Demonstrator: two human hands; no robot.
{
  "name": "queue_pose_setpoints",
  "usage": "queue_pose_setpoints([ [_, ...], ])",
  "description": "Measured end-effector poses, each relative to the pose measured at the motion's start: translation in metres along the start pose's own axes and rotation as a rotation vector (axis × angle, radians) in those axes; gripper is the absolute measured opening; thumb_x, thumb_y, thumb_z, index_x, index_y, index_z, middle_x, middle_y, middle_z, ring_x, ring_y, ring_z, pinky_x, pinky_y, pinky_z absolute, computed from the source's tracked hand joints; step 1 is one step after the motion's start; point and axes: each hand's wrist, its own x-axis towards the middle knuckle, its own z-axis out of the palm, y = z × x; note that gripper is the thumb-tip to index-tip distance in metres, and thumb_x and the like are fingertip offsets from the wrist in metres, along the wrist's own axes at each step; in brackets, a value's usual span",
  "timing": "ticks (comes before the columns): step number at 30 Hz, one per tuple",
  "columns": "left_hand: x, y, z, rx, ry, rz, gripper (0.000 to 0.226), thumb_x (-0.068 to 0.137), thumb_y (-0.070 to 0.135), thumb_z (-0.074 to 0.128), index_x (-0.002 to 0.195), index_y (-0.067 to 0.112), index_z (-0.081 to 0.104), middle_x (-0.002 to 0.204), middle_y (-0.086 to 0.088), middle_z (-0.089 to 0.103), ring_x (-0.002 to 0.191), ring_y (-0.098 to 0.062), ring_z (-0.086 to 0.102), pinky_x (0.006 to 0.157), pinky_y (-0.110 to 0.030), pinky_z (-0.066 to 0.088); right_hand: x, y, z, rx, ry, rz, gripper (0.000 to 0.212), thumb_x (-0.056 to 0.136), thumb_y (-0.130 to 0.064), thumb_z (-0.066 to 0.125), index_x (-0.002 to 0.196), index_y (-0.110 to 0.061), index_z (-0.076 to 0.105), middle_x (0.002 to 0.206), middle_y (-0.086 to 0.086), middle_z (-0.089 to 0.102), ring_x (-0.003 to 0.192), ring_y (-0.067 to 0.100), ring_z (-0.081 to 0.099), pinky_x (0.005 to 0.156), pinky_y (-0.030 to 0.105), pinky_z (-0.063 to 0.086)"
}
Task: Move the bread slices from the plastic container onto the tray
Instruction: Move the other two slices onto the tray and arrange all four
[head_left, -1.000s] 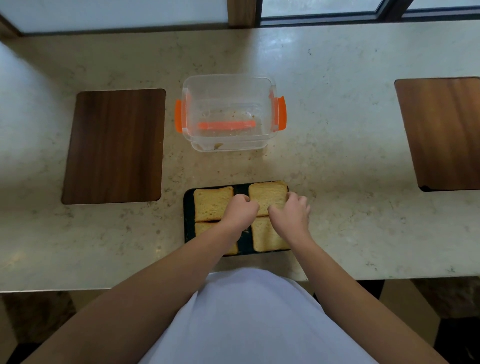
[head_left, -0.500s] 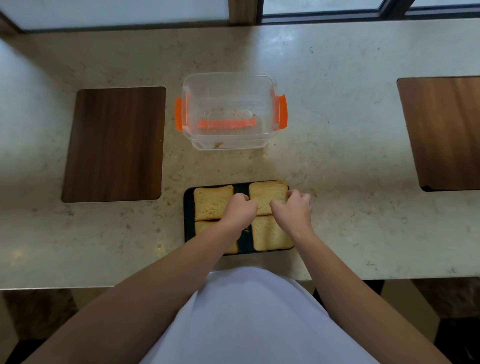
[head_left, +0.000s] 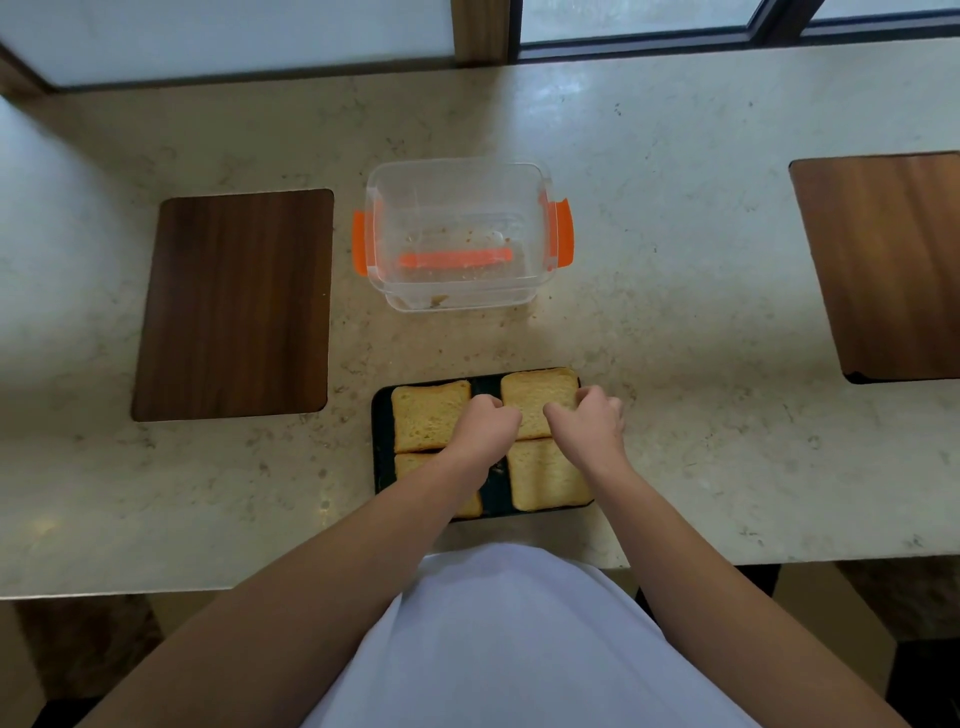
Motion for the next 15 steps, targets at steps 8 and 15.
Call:
queue_pose_setpoints([
  [8, 0.0078, -0.0045, -0.0006, -0.041, 0.022, -0.016, 0.047, 0.091, 0.015, 0.05, 0.138, 0.009, 0.051, 0.134, -0.007, 0.055, 0.119, -0.026, 0.053, 0.102, -0.045, 0.046, 0.0008, 0.001, 0.0009, 0.05, -0.004, 0.006, 0.059, 0.085, -0.027, 0.059, 0.139, -0.007, 0.046, 0.142, 0.014, 0.036, 0.131, 0.031, 0.037, 0.11, 0.05, 0.036],
  [15, 0.0092, -0.0064, -0.0033, -0.084, 0.038, -0.015, 0.038, 0.091, 0.016, 0.052, 0.128, 0.011, 0.054, 0.113, -0.001, 0.055, 0.108, -0.023, 0.054, 0.097, -0.042, 0.048, 0.0062, -0.0015, 0.0015, 0.112, -0.043, 0.027, 0.062, 0.084, -0.031, 0.059, 0.14, -0.007, 0.045, 0.145, 0.013, 0.038, 0.133, 0.03, 0.038, 0.105, 0.045, 0.04],
])
